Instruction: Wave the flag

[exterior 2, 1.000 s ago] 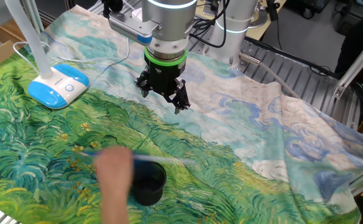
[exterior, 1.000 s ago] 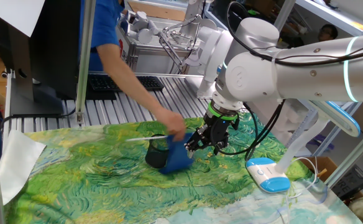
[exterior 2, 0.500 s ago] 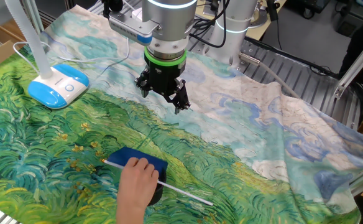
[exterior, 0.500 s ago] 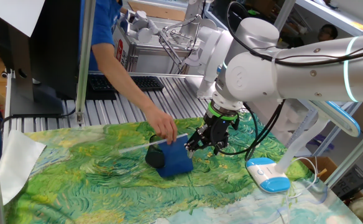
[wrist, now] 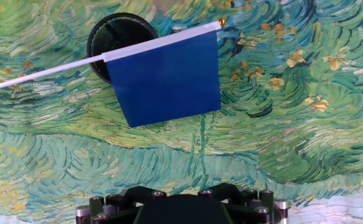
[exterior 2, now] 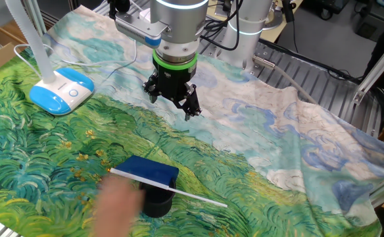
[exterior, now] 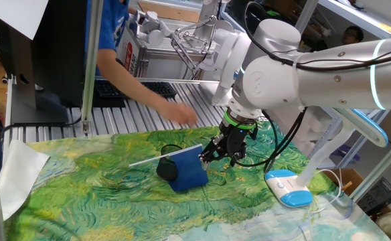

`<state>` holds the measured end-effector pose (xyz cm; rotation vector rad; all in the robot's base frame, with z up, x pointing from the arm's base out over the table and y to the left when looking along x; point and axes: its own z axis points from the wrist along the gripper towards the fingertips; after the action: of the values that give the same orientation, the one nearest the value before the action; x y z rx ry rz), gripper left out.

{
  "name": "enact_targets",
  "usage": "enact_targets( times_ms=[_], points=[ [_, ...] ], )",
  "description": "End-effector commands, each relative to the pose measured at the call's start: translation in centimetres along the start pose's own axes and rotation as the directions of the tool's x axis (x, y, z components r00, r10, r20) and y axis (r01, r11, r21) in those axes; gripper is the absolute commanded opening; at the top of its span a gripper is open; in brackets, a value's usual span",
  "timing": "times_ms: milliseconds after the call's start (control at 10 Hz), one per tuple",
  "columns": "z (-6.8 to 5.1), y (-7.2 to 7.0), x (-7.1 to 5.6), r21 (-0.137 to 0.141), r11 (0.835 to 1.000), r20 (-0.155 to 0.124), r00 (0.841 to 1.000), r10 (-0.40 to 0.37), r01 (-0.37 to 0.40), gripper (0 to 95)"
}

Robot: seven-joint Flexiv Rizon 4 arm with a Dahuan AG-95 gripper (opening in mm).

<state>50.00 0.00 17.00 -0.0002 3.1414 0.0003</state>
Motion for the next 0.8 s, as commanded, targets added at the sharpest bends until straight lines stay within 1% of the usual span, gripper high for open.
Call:
enact_targets(
  times_ms=[100,200,300,400,500,600,700,800],
  points=[
    [0.0,0.0,0.0,-0.319,0.703,0.006,0.741,0.672,-0.635,0.0],
    [0.0,0.0,0.0,-0.295,0.672,0.005,0.702,0.712,-0.679,0.0],
    [0.0,0.1,0.1,-0.282,0.679,0.007,0.706,0.708,-0.678,0.0],
    [0.0,0.1,0.2,-0.204,0.726,0.051,0.734,0.677,-0.656,0.0],
    [0.8,0.3,-0.5,-0.167,0.751,0.054,0.755,0.654,-0.639,0.0],
    [1.7,0.5,-1.0,-0.166,0.698,0.036,0.703,0.710,-0.697,0.0],
    [2.3,0.6,-1.2,-0.166,0.693,0.016,0.700,0.714,-0.702,0.0],
    [2.6,0.6,-1.3,-0.174,0.715,0.008,0.725,0.688,-0.677,0.0]
  ],
)
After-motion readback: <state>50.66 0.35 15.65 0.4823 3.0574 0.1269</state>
